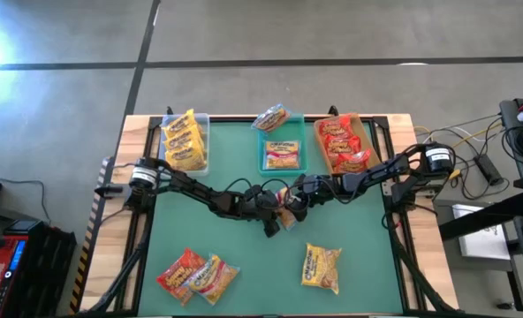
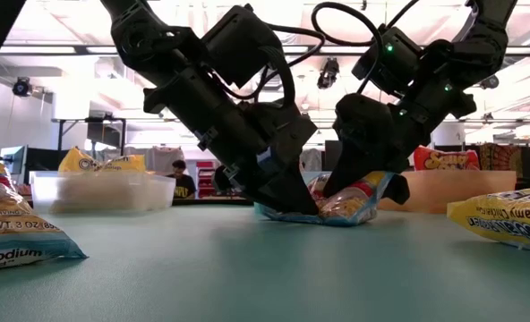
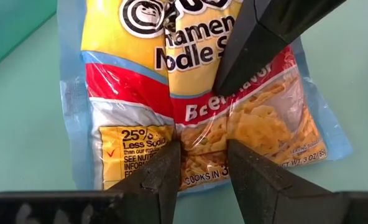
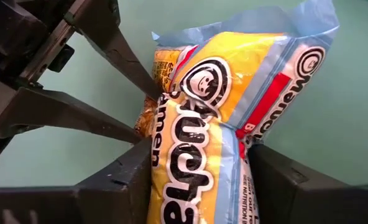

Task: Sort Maruchan noodles
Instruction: Put the blue noodle pack into the green bin

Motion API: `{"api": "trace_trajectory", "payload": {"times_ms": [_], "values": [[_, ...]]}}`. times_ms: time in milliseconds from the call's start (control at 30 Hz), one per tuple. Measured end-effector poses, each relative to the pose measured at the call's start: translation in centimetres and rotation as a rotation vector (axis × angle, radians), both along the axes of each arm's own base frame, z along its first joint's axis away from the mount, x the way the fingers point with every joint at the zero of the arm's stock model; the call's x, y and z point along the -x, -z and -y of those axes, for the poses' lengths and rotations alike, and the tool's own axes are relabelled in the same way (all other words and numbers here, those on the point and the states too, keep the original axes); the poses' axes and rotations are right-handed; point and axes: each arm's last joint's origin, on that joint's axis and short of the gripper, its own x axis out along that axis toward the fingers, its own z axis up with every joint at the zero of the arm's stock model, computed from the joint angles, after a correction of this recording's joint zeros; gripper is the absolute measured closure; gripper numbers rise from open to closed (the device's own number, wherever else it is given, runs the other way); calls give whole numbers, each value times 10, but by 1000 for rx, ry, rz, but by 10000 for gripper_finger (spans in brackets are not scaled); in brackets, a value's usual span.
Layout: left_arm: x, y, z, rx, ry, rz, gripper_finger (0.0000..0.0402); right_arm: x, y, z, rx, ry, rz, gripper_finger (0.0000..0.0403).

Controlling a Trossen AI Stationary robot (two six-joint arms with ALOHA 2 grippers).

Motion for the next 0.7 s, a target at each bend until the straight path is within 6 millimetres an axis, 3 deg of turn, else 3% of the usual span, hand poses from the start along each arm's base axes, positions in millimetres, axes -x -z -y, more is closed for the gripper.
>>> {"api": "trace_trajectory", "payload": {"times_ms": [367,700], "values": [[8,-27,-1,-12,27,-6,286,0,0,-1,5,-47,3,244],[14,-31,3,31,-21,-37,286,3,-6,1,19,-85,0,256]]}}
